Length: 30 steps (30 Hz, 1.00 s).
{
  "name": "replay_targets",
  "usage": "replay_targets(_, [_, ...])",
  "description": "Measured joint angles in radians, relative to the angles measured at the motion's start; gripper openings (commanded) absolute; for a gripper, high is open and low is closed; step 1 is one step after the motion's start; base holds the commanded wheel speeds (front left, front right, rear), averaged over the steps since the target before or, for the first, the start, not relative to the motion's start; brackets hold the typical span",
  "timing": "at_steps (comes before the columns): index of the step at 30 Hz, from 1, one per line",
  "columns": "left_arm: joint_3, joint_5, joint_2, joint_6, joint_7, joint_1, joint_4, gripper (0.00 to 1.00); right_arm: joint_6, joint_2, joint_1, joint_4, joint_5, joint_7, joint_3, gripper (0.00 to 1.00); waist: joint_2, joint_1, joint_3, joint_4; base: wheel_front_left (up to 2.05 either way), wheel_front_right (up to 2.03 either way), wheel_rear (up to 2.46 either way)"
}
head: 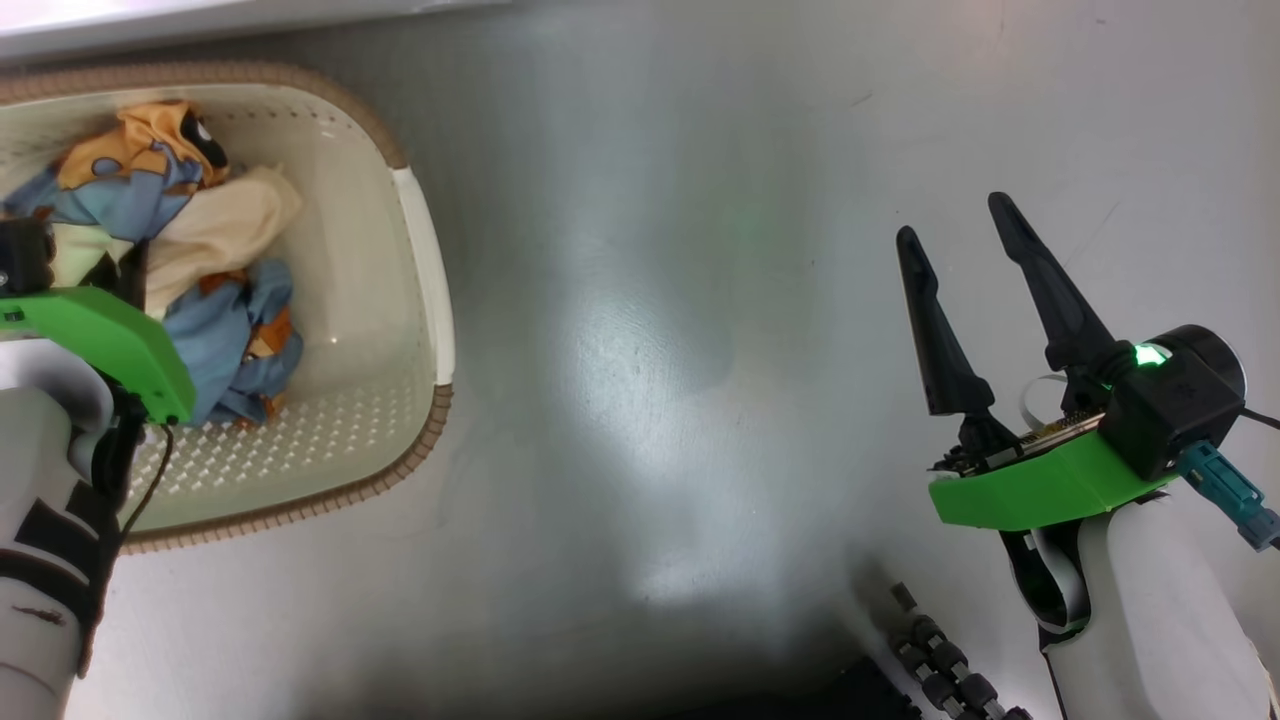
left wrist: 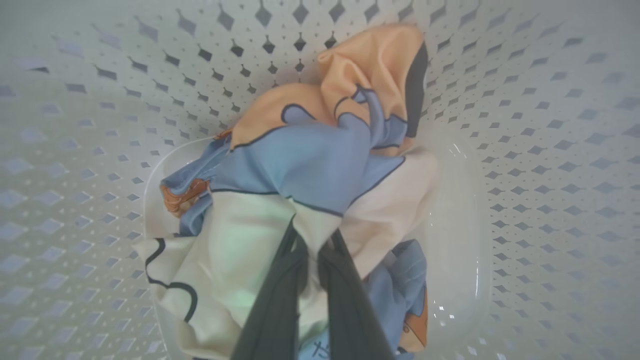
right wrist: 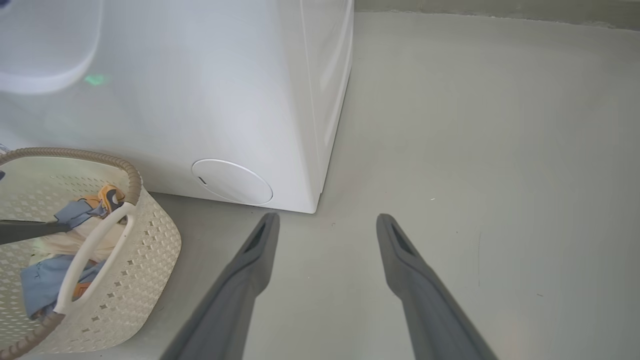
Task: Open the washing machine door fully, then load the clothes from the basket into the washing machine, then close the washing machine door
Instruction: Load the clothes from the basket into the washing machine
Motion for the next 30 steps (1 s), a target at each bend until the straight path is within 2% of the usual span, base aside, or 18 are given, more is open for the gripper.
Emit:
replay_targets(10, [0.022,-0.089,-0.029,0.000,-0.012,0.029,-0.020,0.00,0.000,0.000,-0.002,0.009,-0.005,0.000,-0.009,1.00,0.0000,0.0000,-0.060,0.023,0.00,0.00,0.00])
replay_targets(17, [0.134,-0.104,-0.025,0.000,-0.015,0.118,-0.182,0.00,0.000,0.000,-0.001,0.032,0.002,0.000,-0.029,1.00,0.0000,0.0000,-0.136,0.045,0.00,0.00,0.00])
replay_targets(30, [0.336,0.082,-0.053,0.000,-0.019,0.355,-0.400,0.00,0.000,-0.014,0.070,0.079,0.013,0.000,-0.050,1.00,0.0000,0.0000,-0.327,0.083,0.00,0.00,0.00])
